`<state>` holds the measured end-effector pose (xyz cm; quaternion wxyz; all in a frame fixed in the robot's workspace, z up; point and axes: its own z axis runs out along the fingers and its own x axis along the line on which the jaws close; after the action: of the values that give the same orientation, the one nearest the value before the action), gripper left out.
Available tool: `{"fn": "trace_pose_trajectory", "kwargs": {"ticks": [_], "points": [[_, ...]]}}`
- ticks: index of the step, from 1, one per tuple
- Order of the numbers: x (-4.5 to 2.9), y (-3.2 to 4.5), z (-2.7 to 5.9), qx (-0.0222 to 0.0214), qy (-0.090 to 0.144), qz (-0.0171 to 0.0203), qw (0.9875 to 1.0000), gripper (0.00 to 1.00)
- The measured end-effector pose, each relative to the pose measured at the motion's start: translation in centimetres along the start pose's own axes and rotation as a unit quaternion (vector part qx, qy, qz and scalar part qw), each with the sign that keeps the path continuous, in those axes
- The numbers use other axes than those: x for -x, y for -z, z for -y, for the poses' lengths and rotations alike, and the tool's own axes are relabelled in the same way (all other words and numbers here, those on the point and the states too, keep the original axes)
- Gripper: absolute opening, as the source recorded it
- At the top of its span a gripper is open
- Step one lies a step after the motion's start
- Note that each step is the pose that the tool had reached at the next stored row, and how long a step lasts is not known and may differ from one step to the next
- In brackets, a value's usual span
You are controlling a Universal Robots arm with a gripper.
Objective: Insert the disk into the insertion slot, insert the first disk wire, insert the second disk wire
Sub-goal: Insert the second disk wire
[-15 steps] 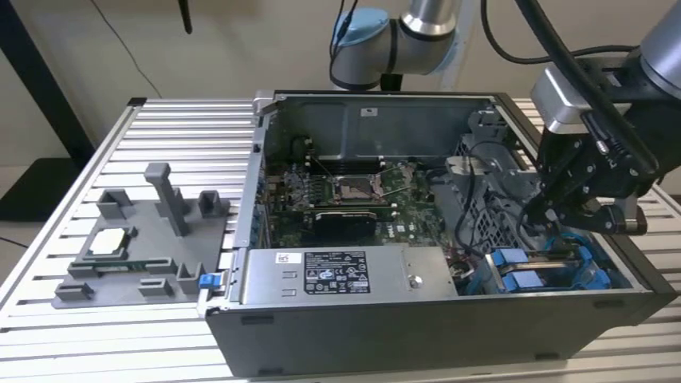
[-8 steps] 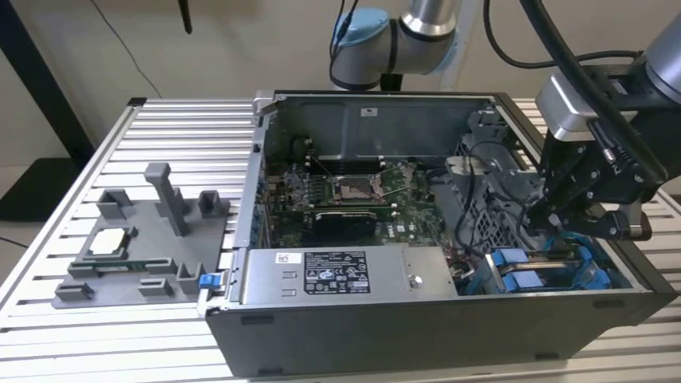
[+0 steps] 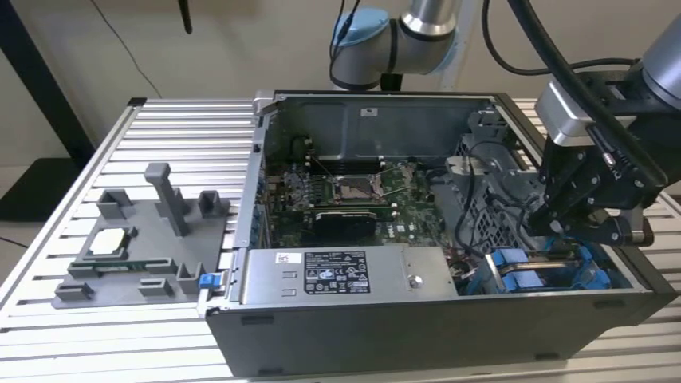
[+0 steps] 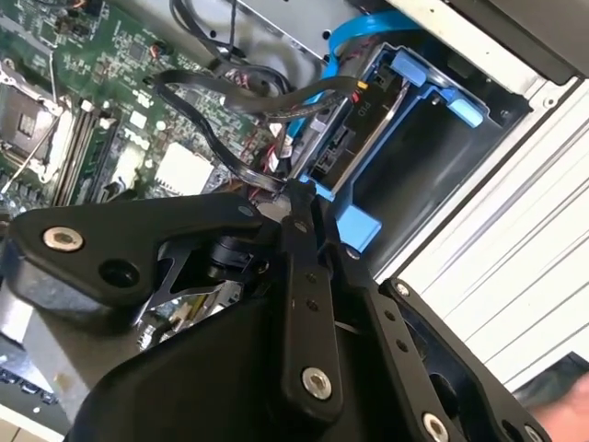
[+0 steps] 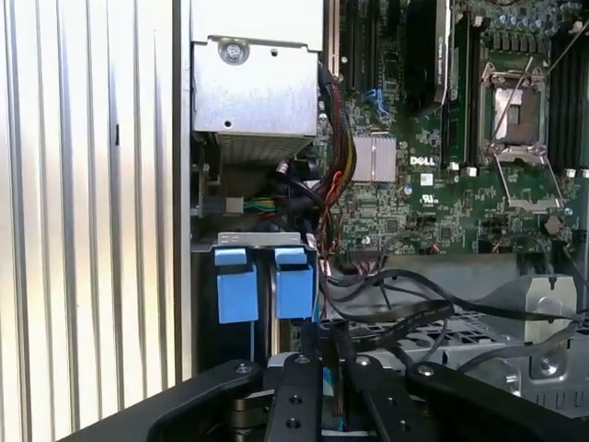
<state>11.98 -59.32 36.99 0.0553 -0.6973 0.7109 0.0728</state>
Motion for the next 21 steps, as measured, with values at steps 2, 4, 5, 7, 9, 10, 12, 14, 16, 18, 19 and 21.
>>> {"fn": "trace_pose_trajectory", "kwargs": {"ticks": [2,4,5,7,9,10,12,14,16,18,19,21], "points": [[-0.03,-0.19,0.05,-0.0001,0.0,-0.0049,1.0,0.0],[-0.08,-0.44,0.08,-0.0002,0.0,-0.0084,1.0,0.0],[-0.1,-0.56,0.09,-0.0002,0.0,-0.01,1.0,0.0],[-0.14,-0.8,0.11,-0.0003,0.0,-0.0131,0.9999,0.0],[-0.15,-0.84,0.12,-0.0003,0.0,-0.0135,0.9999,0.0],[-0.15,-0.84,0.12,-0.0003,0.0,-0.0136,0.9999,0.0],[-0.16,-0.89,0.13,-0.0003,0.0,-0.0134,0.9999,0.0],[-0.13,-1.05,0.14,-0.0019,0.0,-0.0135,0.9999,0.0],[-0.09,-1.24,0.15,-0.0057,0.001,-0.0134,0.9999,0.0],[-0.05,-1.41,0.18,-0.0097,0.002,-0.0134,0.9999,0.0],[-0.03,-1.51,0.21,-0.0113,0.002,-0.0133,0.9998,0.0],[-0.02,-1.69,0.3,-0.0139,0.003,-0.0132,0.9998,0.0]]}}
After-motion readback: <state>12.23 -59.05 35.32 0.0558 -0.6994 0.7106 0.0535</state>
